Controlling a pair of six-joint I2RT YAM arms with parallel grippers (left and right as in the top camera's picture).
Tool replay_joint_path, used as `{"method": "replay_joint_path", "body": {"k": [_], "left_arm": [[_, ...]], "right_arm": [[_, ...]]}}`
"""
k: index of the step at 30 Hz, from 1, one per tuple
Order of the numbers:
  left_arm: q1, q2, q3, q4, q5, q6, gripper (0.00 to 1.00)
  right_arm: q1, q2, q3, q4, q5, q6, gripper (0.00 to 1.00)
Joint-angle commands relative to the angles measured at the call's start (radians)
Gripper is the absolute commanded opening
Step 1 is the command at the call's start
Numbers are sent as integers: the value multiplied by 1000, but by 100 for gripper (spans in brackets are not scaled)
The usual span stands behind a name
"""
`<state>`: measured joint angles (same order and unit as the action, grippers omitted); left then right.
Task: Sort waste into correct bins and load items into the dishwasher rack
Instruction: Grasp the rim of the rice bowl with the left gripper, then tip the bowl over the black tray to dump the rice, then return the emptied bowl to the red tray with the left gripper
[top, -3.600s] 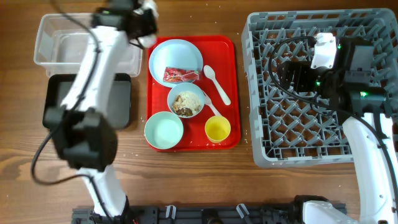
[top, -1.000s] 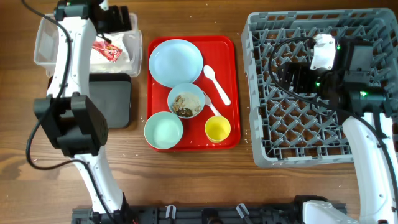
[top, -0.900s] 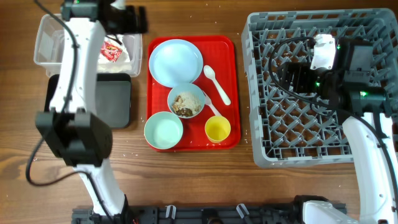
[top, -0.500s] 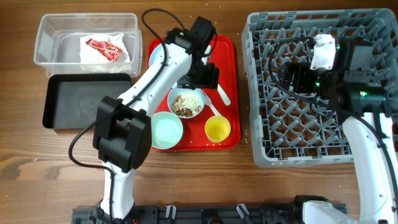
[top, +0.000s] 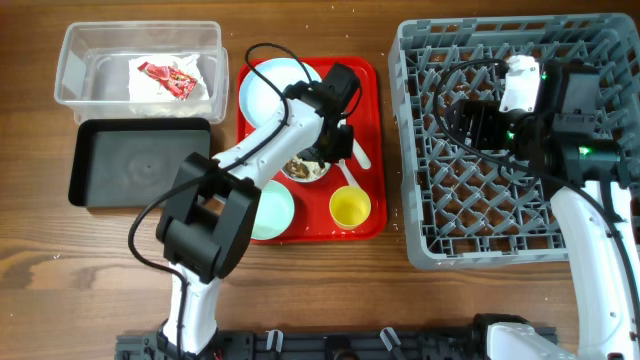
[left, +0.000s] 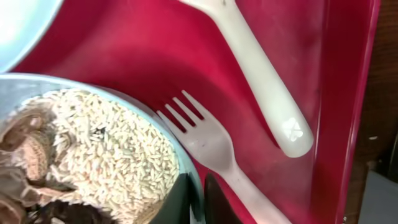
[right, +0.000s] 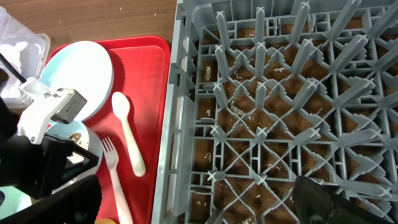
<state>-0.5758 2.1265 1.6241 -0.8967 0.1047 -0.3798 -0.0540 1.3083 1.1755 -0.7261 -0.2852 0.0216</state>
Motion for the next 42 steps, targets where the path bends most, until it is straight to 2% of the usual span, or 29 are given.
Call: {"method": "replay_joint_path", "body": {"k": [1, 6, 10, 12, 14, 18, 20, 22, 23, 25, 26, 31, 35, 38, 42], "left_arm": [[1, -3, 5, -14, 53, 0, 4], [11, -100, 104, -165, 82, 1, 4], [100, -227, 118, -219, 177, 10, 4], [171, -280, 118, -267, 180, 33, 4], [305, -339, 118, -335, 180, 60, 4], [551, -359, 101, -398, 213, 203, 4], [676, -359, 53, -390, 317, 283, 4], [818, -359, -26, -340, 483, 397, 4], [921, -357, -106, -248, 610, 455, 4], [1063, -337, -246, -62, 820, 455, 4], [1115, -320, -282, -30, 909, 455, 4], [1214, -264, -285, 31, 1073, 455, 4], [1229, -213, -285, 63, 1271, 455, 4], [1229, -209, -285, 62, 1474, 452, 4], [1229, -209, -285, -10, 1472, 413, 4]], "right_arm": [[2, 10, 13, 0, -16, 7, 100], [2, 10, 13, 0, -16, 8, 100], [2, 10, 13, 0, -16, 8, 100], [2, 10, 13, 0, -16, 8, 100], [2, 10, 13, 0, -16, 8, 100], [2, 10, 13, 0, -16, 8, 100], [2, 10, 13, 0, -16, 8, 100], [2, 10, 13, 1, -16, 8, 100], [2, 10, 13, 7, -16, 13, 100], [2, 10, 13, 10, -16, 12, 100], [2, 10, 13, 10, -16, 12, 100], [2, 10, 13, 9, -16, 12, 100], [2, 10, 13, 7, -16, 14, 100], [2, 10, 13, 6, -16, 15, 100], [2, 10, 13, 6, -16, 15, 100]]}}
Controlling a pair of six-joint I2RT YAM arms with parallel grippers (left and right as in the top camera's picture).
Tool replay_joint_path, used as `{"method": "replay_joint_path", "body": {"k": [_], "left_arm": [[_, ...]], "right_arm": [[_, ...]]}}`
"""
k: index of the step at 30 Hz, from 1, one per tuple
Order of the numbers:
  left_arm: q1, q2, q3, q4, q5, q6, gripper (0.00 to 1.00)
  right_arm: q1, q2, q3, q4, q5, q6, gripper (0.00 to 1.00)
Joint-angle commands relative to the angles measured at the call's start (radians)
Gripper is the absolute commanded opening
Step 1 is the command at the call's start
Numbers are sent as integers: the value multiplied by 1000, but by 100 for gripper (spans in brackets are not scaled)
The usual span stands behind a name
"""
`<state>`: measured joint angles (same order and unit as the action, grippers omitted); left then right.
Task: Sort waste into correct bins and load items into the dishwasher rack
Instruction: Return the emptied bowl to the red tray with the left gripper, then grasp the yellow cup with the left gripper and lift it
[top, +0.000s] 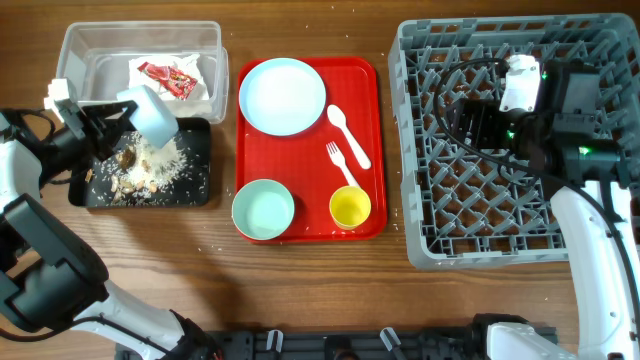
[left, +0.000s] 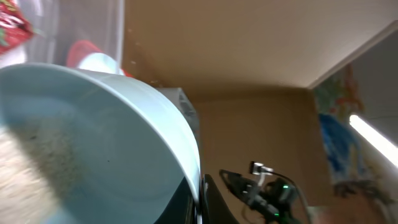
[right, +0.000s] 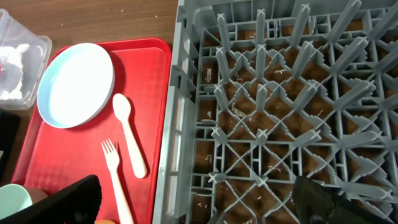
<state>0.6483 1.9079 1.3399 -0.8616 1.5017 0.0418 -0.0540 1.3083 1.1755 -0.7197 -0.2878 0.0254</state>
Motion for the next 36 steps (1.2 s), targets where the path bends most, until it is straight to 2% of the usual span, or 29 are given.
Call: {"method": "replay_joint_path", "body": {"k": [1, 7, 9, 10, 11, 12, 13, 16, 18, 20, 21, 23, 26, 29, 31, 32, 33, 34, 36], "left_arm": [[6, 9, -1, -49, 76, -9, 4], [23, 9, -1, -40, 72, -77, 4], [18, 9, -1, -84, 75, -170, 4], [13, 9, -1, -112, 75, -180, 4], [11, 9, -1, -70, 40, -174, 4], [11, 9, -1, -67, 6, -216, 4], [8, 9, -1, -88, 45, -230, 4], [-69, -39, -1, -95, 32, -222, 4], [-176, -115, 1, -59, -94, -222, 4], [-347, -187, 1, -8, -354, -233, 4], [-495, -203, 1, 20, -566, -234, 4], [-648, -195, 1, 46, -748, -234, 4], [-954, -145, 1, 66, -1189, -322, 4], [-1116, -90, 1, 86, -1419, -328, 4], [-1169, -60, 1, 104, -1474, -338, 13], [-1187, -49, 1, 112, -1473, -338, 27], [-1197, -48, 1, 119, -1474, -338, 48], [-1200, -49, 1, 133, -1473, -338, 64], [-1200, -63, 18, 131, -1469, -337, 74]], "right_arm": [[2, 10, 13, 0, -13, 11, 100], [2, 10, 13, -3, -13, 30, 99], [2, 10, 13, -4, -13, 30, 100], [2, 10, 13, -7, -13, 30, 100], [2, 10, 13, -8, -13, 29, 100], [2, 10, 13, -7, -13, 29, 100], [2, 10, 13, -7, -13, 27, 100], [2, 10, 13, -4, -13, 28, 100], [2, 10, 13, -3, -13, 28, 100], [2, 10, 13, 0, -13, 31, 100], [2, 10, 13, 1, -13, 31, 100], [2, 10, 13, 0, -13, 36, 100], [2, 10, 13, 0, -13, 35, 100], [2, 10, 13, -4, -13, 35, 100], [2, 10, 13, -10, -13, 38, 100], [2, 10, 13, -15, -13, 38, 100], [2, 10, 13, -20, -13, 37, 100], [2, 10, 13, -24, -13, 37, 100], [2, 10, 13, -25, -13, 37, 100]]}}
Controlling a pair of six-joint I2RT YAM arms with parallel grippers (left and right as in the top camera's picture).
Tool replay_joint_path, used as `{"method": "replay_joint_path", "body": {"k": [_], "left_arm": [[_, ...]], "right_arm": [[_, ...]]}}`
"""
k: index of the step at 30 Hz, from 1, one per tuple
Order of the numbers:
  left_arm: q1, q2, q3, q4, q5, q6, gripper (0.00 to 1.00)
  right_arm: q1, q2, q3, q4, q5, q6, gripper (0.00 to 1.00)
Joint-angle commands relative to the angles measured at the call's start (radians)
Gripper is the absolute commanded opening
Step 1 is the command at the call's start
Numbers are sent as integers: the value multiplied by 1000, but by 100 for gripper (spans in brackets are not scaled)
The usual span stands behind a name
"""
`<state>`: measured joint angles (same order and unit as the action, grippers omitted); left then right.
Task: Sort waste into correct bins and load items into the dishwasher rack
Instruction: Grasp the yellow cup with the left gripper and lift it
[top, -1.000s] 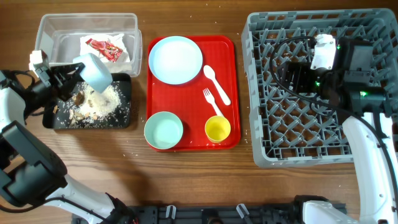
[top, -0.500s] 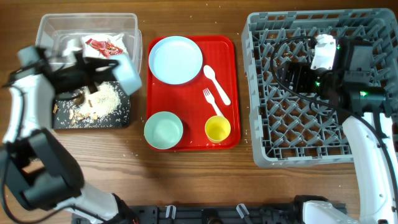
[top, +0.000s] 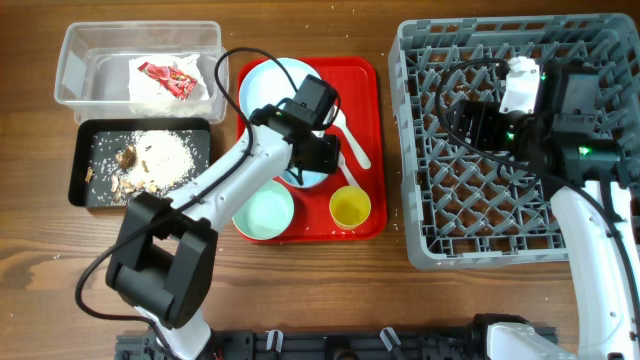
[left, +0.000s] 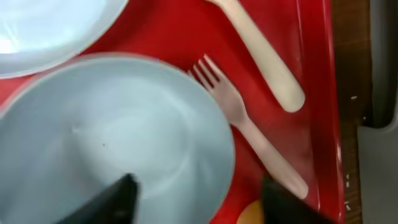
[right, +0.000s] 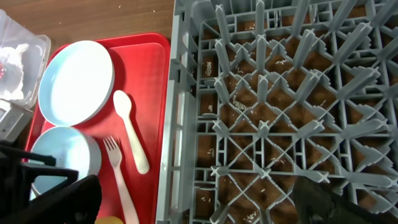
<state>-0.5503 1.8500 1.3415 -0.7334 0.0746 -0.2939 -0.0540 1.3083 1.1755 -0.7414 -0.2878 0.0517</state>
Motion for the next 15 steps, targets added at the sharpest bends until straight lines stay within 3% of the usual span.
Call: {"method": "replay_joint_path", "body": {"k": [1, 3, 5, 8, 12, 15], "left_arm": [[-2, -23, 43, -24, -42, 3, 78], [-2, -74, 100, -90, 33, 98, 83], [-13, -121, 108, -144, 204, 232, 87], [-49, -106, 85, -224, 232, 265, 87], [-103, -59, 5, -218, 205, 263, 78], [-107, -18, -15, -214, 194, 260, 63]], "right_arm": [[2, 10, 13, -5, -13, 11, 100], [2, 10, 11, -3, -13, 10, 100], [2, 10, 10, -4, -13, 8, 100], [2, 10, 10, 0, -13, 8, 100], [2, 11, 10, -5, -13, 8, 100], [2, 10, 10, -6, -13, 12, 100]]}}
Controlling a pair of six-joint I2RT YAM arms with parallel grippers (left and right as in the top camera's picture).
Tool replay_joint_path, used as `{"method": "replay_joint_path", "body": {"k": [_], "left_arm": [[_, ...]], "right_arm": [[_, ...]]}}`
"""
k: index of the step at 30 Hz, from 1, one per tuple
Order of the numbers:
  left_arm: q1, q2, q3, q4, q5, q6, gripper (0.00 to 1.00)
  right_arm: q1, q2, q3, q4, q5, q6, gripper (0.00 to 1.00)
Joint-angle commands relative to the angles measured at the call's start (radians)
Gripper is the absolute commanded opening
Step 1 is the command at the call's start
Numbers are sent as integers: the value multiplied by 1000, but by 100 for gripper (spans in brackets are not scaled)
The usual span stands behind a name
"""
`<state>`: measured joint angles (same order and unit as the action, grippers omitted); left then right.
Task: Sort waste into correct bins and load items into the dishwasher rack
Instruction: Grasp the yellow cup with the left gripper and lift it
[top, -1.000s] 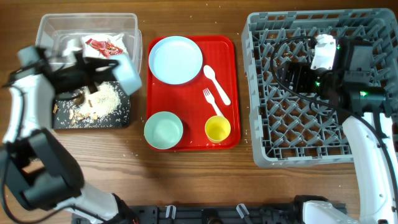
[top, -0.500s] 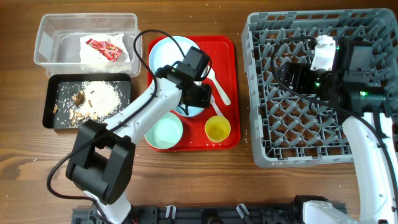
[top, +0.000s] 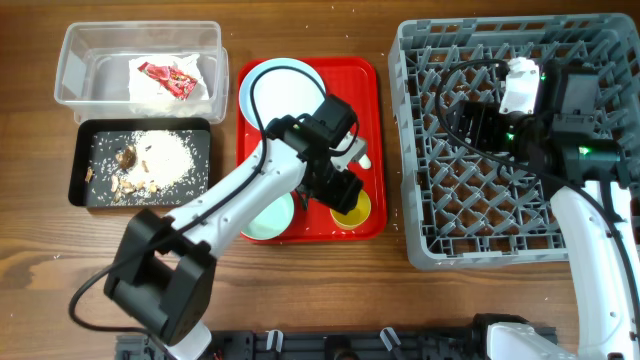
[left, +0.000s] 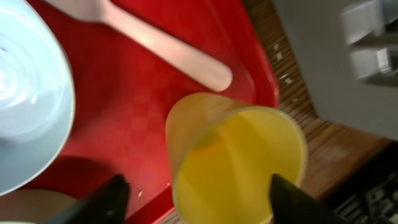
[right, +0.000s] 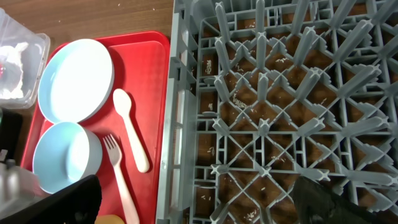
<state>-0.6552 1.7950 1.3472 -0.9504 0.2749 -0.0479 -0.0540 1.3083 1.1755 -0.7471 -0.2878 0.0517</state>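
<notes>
On the red tray (top: 372, 75) the yellow cup (top: 351, 209) stands at the front right. My left gripper (top: 338, 187) hangs open just above it; in the left wrist view the cup (left: 239, 155) lies between the two dark fingers (left: 106, 198). The emptied blue bowl (right: 62, 155) rests mid-tray, mostly under the arm in the overhead view. A pale plate (top: 280, 85), a white spoon (right: 130, 134) and a fork (right: 118, 174) lie on the tray too. My right gripper (right: 196, 196) is open above the grey dishwasher rack (top: 412, 240).
A second, mint bowl (top: 262, 218) sits at the tray's front left. A black tray (top: 90, 190) at the left holds rice and food scraps. Behind it a clear bin (top: 70, 60) holds wrappers and paper.
My left gripper, still open, has moved from above the emptied blue bowl to the front right, over the yellow cup. The right arm has not moved.
First my left gripper was shut on the rim of the rice-filled bowl on the red tray. Then it held that bowl tipped over the black tray, scraps lying in it. Later the bowl stood empty on the red tray with the gripper open; now the gripper is at the cup.
</notes>
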Motion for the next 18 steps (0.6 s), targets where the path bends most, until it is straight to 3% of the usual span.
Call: {"method": "replay_joint_path", "body": {"k": [1, 2, 3, 4, 7, 10, 15, 18], "left_arm": [[-2, 51, -21, 8, -6, 14, 49], [-2, 55, -21, 14, -6, 14, 33], [-4, 55, -21, 21, -5, 14, 9], [-5, 55, -21, 26, -4, 10, 4], [17, 36, 2, 17, 69, -23, 4], [108, -41, 61, 7, 293, -23, 4], [354, -122, 68, 162, 880, -39, 4], [443, -122, 68, 249, 1007, -142, 4]], "right_arm": [[2, 10, 10, -5, -13, 18, 100], [2, 10, 10, -6, -13, 30, 100], [2, 10, 10, -6, -14, 30, 100], [2, 10, 10, -6, -14, 30, 100], [2, 10, 10, -11, -41, 30, 100], [2, 10, 10, 2, -238, 31, 100], [2, 11, 7, 75, -533, 26, 100], [2, 15, 7, 169, -753, 26, 100]]}}
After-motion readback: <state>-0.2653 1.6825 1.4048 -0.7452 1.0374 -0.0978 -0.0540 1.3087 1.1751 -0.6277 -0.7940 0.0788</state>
